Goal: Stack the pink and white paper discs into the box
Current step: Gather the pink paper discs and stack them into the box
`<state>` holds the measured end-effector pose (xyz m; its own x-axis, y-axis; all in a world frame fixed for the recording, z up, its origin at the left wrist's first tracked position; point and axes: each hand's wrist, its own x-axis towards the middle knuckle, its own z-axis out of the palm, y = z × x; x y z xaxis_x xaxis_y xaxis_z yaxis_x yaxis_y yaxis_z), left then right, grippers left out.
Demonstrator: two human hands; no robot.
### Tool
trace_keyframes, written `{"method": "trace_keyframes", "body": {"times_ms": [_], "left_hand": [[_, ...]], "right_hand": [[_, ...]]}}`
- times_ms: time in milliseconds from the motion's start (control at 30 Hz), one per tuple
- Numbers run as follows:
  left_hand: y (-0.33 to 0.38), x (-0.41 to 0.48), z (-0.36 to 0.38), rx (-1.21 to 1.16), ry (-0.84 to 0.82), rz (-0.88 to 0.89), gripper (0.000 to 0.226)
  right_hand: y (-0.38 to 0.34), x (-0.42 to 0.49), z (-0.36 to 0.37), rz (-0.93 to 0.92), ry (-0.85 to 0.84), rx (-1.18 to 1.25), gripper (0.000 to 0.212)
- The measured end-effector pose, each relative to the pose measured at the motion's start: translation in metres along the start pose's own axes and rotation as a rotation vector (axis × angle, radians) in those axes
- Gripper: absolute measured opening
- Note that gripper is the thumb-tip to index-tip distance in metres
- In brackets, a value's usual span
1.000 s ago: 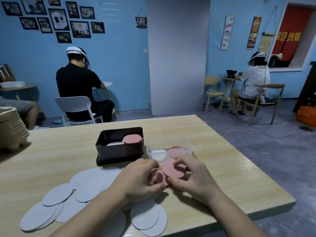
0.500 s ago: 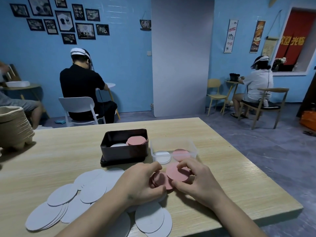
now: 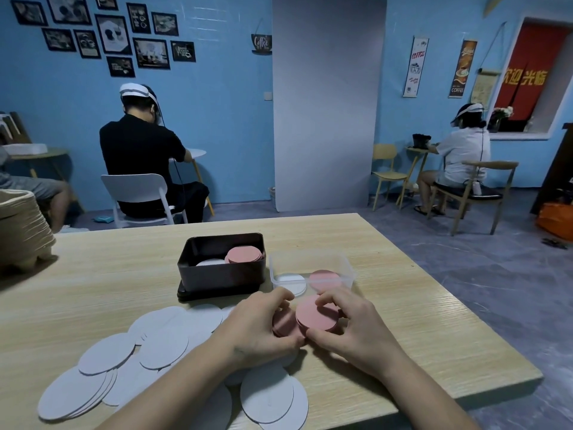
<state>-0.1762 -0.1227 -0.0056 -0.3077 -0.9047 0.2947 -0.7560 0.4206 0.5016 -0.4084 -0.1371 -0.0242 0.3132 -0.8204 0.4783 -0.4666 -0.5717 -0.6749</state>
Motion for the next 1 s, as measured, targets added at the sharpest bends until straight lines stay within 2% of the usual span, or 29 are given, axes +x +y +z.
{"method": "trace_keyframes", "body": {"times_ms": [333, 433, 533, 700, 867, 1000], "left_hand": [[-0.006, -0.011, 0.0, -0.113, 0.0, -0.016, 0.062], [-0.01, -0.02, -0.007, -0.104, 0.063, 0.024, 0.056], [-0.016, -0.029, -0.016, -0.074, 0.161, 0.096, 0.042], [-0.024, -0.039, -0.015, -0.052, 0.248, 0.165, 0.048], [-0.026, -0.039, -0.015, -0.087, 0.279, 0.227, 0.046], [-0.026, -0.042, -0.018, -0.1, 0.315, 0.254, 0.038]], "right_hand": [[0.0, -0.001, -0.001, 0.012, -0.008, 0.02, 0.036], [0.001, -0.001, -0.001, 0.004, -0.005, 0.038, 0.036], [0.001, -0.001, 0.0, -0.046, -0.011, -0.047, 0.037], [-0.007, 0.003, 0.004, -0.17, -0.115, -0.14, 0.044], [-0.024, 0.01, 0.015, -0.254, -0.219, -0.118, 0.049], [-0.031, 0.014, 0.027, -0.273, -0.249, -0.1, 0.031]]}}
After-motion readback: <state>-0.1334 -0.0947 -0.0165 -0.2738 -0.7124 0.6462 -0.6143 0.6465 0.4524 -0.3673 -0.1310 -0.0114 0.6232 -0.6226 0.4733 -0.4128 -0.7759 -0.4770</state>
